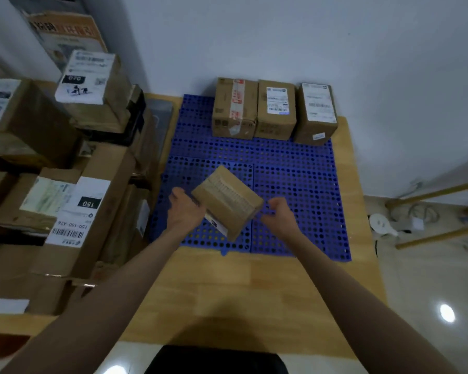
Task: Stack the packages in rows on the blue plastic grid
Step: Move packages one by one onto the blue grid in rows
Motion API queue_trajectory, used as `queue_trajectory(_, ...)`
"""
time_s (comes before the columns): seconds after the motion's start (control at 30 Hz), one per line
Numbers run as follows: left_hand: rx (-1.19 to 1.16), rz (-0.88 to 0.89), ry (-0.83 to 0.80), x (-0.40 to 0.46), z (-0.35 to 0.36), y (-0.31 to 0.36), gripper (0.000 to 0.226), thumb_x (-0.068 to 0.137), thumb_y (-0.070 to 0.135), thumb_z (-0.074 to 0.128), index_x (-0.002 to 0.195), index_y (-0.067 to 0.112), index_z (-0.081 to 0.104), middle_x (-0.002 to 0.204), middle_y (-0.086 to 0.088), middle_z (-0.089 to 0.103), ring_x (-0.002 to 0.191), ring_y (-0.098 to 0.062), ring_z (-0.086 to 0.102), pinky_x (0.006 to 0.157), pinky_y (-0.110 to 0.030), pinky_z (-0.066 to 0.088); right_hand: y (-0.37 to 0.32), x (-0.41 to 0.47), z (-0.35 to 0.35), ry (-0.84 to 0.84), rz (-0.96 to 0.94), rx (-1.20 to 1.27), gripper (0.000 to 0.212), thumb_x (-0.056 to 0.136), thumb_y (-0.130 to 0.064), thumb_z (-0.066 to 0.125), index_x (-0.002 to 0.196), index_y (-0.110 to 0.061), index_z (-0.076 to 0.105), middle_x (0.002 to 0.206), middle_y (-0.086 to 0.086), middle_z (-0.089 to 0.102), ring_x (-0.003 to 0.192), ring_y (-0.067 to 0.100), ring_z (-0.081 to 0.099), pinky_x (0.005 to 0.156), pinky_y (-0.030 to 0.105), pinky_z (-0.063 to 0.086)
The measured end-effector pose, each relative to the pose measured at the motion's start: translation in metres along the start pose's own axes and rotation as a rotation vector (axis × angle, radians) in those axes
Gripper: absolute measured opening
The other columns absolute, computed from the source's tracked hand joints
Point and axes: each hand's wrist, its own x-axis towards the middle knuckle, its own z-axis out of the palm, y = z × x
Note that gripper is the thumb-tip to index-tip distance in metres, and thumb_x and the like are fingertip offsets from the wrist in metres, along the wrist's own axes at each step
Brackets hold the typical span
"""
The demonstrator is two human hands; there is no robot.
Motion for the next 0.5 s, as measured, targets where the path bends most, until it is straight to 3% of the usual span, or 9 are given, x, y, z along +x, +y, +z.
queue_trajectory(0.07,0.062,-0.003,-0.203,-0.006,0.007,-0.002,0.083,0.089,0.045,0.064,0.149,0.012,0.017,0.130,-0.011,0.050,0.093,-0.025,0.060,0.057,-0.031,0.048,-0.007,0.016,-0.003,-0.072,-0.036,0.002,0.056,0.092,-0.021,0.066,0.138,-0.013,0.035,0.135,0.004,0.042,0.114,0.025,0.052,0.082,0.034,0.044)
queue_trajectory(0.17,-0.030,0.110,-0.417,-0.016,0.028,-0.004,0.093,0.080,0.049,0.074,0.151,0.024,0.020,0.126,0.008,0.053,0.093,-0.010,0.060,0.067,-0.027,0.053,-0.018,0.036,0.008,-0.171,-0.090,-0.073,0.040,0.091,-0.011,0.064,0.116,-0.024,0.035,0.098,-0.008,0.048,0.101,0.019,0.049,0.086,0.029,0.042)
queue_trajectory(0.2,-0.064,0.106,-0.421,-0.014,0.033,-0.002,0.097,0.077,0.052,0.075,0.152,0.026,0.018,0.120,0.012,0.053,0.089,-0.006,0.059,0.065,-0.025,0.053,-0.024,0.041,0.012,-0.172,-0.098,-0.090,0.039,0.091,-0.011,0.063,0.112,-0.026,0.033,0.087,-0.010,0.044,0.097,0.017,0.048,0.086,0.027,0.040)
queue_trajectory(0.27,-0.128,0.059,-0.391,-0.004,0.033,0.007,0.104,0.071,0.060,0.075,0.151,0.024,0.019,0.120,0.005,0.055,0.093,-0.013,0.063,0.066,-0.031,0.058,-0.038,0.051,0.019,-0.176,-0.121,-0.080,0.036,0.091,-0.013,0.063,0.110,-0.026,0.034,0.081,-0.011,0.042,0.095,0.016,0.048,0.086,0.026,0.040)
queue_trajectory(0.33,-0.154,0.030,-0.315,0.013,0.024,0.015,0.113,0.065,0.067,0.076,0.151,0.022,0.018,0.134,-0.006,0.051,0.111,-0.025,0.060,0.082,-0.042,0.058,-0.057,0.064,0.027,-0.200,-0.145,-0.042,0.035,0.092,-0.017,0.063,0.111,-0.026,0.036,0.083,-0.011,0.044,0.095,0.016,0.049,0.086,0.025,0.040)
queue_trajectory(0.43,-0.112,-0.013,-0.200,0.045,0.000,0.032,0.126,0.065,0.069,0.075,0.155,0.016,0.004,0.157,-0.011,0.022,0.135,-0.031,0.039,0.100,-0.048,0.048,-0.091,0.084,0.036,-0.257,-0.170,-0.011,0.037,0.094,-0.014,0.060,0.122,-0.019,0.036,0.098,0.000,0.052,0.093,0.021,0.055,0.082,0.031,0.047)
queue_trajectory(0.5,-0.063,-0.103,-0.085,0.069,-0.015,0.044,0.125,0.071,0.057,0.077,0.154,0.010,-0.005,0.158,-0.012,0.009,0.138,-0.035,0.032,0.101,-0.049,0.047,-0.111,0.099,0.042,-0.289,-0.196,-0.008,0.036,0.096,-0.008,0.057,0.118,-0.015,0.029,0.099,0.008,0.051,0.074,0.019,0.055,0.062,0.031,0.047)
